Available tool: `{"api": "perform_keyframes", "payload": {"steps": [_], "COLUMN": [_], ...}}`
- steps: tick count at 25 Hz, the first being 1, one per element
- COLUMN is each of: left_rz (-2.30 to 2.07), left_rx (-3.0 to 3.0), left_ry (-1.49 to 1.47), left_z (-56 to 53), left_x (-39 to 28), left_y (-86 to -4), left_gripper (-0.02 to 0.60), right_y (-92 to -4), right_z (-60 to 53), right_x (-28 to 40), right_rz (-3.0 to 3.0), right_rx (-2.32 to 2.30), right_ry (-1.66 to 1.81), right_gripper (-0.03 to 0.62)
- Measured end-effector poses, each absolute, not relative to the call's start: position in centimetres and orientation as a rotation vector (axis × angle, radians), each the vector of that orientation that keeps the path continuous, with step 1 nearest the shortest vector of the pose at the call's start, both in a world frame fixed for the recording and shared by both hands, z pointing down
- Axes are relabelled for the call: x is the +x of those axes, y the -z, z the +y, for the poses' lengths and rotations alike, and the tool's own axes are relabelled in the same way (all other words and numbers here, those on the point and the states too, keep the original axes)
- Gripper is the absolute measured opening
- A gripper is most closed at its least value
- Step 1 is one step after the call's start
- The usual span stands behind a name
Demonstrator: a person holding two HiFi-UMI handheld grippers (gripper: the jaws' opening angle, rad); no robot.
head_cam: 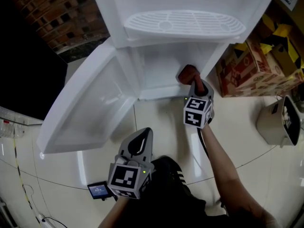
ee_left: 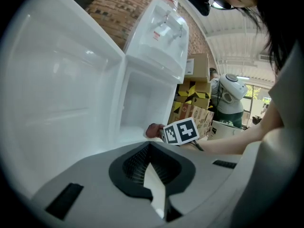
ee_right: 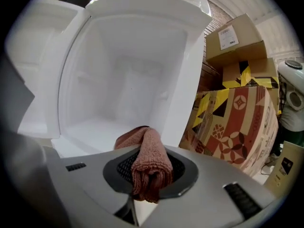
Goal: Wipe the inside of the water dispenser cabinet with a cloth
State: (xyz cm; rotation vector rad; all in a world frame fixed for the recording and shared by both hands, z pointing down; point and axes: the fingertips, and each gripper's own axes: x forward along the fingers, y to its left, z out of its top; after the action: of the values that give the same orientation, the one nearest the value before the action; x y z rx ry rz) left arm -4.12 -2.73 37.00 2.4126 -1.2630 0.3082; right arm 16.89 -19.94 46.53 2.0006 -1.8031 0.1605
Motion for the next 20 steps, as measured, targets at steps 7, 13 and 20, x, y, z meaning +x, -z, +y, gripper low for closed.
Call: {"api": "perform_keyframes", "payload": {"steps": [7,13,20], "left_rz": [-1.280,-1.265,-1.338], "left_rx": [2.434,2.547,2.550], "left_ry": [-0.313,-0.366,-0.358], "left_z": [-3.0,-2.0,-3.3], "left_x": [-2.9,-1.1,-1.0], "left_y": [-36.6,-36.2,-36.5], "left_gripper": [-0.020,-0.020,-0.020], "right_y": [-41.1,-38.6,-38.1], "right_z": [-15.8,-9.0,-4.2], "right_x": [14.5,12.6,11.6], "right_rz": [-2.052,-2.176,-2.206], "right_rx": [1.997,1.936,1.879], "right_ry": [-0.180,-0.275,-0.313], "right_gripper": [0.084,0.084,0.084]}}
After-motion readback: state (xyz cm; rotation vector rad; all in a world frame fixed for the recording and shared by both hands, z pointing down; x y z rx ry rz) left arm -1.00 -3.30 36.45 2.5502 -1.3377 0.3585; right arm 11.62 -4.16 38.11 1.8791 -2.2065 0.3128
